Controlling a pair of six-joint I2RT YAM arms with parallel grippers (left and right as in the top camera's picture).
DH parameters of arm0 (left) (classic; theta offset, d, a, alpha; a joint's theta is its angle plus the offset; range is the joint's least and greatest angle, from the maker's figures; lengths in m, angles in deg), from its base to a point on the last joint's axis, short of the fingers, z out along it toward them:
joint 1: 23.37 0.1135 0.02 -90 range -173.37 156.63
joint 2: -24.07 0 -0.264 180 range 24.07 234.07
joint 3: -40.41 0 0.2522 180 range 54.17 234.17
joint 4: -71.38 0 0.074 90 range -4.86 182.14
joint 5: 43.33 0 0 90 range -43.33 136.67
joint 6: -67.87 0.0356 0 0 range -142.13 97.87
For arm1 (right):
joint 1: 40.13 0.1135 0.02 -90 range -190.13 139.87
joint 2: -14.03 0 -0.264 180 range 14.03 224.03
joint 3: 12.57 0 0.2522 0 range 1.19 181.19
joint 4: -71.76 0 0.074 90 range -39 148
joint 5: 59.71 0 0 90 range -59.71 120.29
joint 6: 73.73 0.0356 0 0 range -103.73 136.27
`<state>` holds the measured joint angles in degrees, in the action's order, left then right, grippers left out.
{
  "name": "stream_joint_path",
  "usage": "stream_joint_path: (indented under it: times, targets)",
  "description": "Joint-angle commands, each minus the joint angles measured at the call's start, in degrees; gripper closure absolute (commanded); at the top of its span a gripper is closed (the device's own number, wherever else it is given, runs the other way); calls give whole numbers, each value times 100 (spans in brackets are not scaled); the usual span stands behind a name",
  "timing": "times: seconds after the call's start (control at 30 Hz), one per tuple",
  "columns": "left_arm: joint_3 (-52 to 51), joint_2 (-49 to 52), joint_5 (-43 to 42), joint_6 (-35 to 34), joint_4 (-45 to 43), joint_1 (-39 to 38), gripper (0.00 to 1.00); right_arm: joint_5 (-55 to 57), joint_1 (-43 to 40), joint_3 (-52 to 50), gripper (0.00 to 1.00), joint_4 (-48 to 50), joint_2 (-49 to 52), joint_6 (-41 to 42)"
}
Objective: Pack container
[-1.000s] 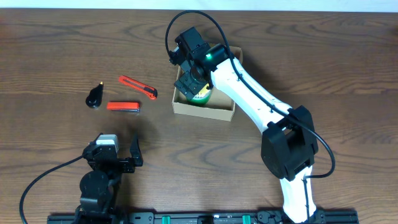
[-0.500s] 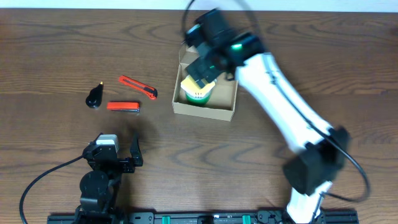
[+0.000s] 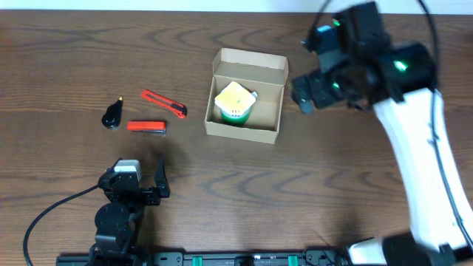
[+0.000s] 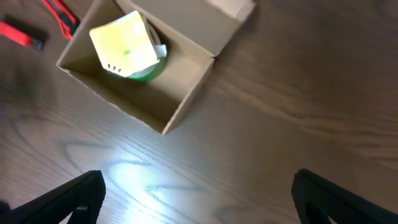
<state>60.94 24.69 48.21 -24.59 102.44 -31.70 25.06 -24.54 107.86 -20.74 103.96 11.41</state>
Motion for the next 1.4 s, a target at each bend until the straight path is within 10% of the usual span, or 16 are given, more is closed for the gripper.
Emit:
stream_joint_path:
  times: [0.0,0.37,1.1,1.37]
  targets:
    - [-146,-35,33,120,17,28,5,-254,-181,-804,2,140,-822,-234]
    - [-146,-35,33,120,17,28,5,-315,-256,-3934,1,1005,-3539,-614]
    - [-57,-28,-970,-638,24,28,5,-317,-254,-4081,1,909,-4343,-592]
    - [1851,1196,-197,-957,837,28,4,-317,-254,-4081,1,909,-4343,-592]
